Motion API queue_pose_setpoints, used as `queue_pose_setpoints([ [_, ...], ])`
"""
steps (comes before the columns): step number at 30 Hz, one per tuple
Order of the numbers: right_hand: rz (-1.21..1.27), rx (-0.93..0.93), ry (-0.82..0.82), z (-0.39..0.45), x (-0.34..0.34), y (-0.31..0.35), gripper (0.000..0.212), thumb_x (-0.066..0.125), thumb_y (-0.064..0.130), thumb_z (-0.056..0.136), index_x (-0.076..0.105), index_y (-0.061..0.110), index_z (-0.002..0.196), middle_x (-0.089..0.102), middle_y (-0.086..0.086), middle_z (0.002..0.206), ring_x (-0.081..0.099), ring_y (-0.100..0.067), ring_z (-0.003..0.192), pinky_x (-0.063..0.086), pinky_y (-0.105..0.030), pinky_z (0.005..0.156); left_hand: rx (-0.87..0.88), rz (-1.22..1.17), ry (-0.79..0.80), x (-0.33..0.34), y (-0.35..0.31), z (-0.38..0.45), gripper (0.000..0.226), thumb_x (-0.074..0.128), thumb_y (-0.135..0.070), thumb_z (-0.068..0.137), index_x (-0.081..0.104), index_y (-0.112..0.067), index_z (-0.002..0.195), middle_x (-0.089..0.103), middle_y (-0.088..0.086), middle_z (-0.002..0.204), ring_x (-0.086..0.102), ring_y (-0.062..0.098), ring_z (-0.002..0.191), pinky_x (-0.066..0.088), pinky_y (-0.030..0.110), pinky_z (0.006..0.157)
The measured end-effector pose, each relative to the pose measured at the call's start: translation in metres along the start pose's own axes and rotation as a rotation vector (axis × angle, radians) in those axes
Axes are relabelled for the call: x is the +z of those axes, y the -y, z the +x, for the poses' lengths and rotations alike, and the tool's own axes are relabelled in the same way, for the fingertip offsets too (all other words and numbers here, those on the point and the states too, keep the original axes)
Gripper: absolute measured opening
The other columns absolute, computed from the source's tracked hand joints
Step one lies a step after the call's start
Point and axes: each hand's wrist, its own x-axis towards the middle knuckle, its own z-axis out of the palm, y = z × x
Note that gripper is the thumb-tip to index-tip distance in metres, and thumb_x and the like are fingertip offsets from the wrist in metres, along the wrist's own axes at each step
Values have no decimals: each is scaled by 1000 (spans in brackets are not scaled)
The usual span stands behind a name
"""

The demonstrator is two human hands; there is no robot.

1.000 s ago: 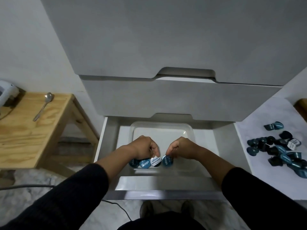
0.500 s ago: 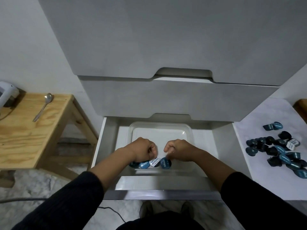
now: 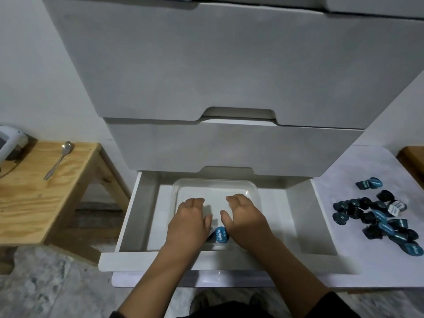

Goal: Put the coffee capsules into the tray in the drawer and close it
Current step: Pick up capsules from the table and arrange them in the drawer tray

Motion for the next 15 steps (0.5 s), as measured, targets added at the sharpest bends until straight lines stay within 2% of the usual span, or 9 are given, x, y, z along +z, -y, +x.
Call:
queue_pose_setpoints([
  [3,-144,-109,-108,-10,-16,-5,32,52,23,75,71,-2,81,72,-14,80,70,-27,74,57,-25,65,0,-42,-38,-1,-13,-8,48,44,-33,94,33,-20,140,38,0,145,35,16,134,36,25,105],
  [7,-28,-6,-35,-21,-35,-26,39,53,29,77,69,1,98,72,-15,95,69,-27,87,56,-28,74,-1,-103,-53,3,-43,-19,52,46,-37,94,29,-25,142,32,-3,150,30,15,138,31,27,110],
  [12,4,-15,-120,-34,-69,-82,34,57,23,77,67,-1,98,70,-16,96,67,-28,87,56,-27,76,98,-157,-86,21,-98,-23,49,49,-39,91,39,-26,137,43,-2,143,37,15,133,33,26,108],
  [15,79,45,-119,-46,-95,-129,36,52,25,80,62,2,106,66,-14,104,64,-25,92,52,-24,80,149,-210,-94,38,-147,-25,47,51,-39,90,42,-28,135,45,-4,142,39,13,132,32,24,108],
])
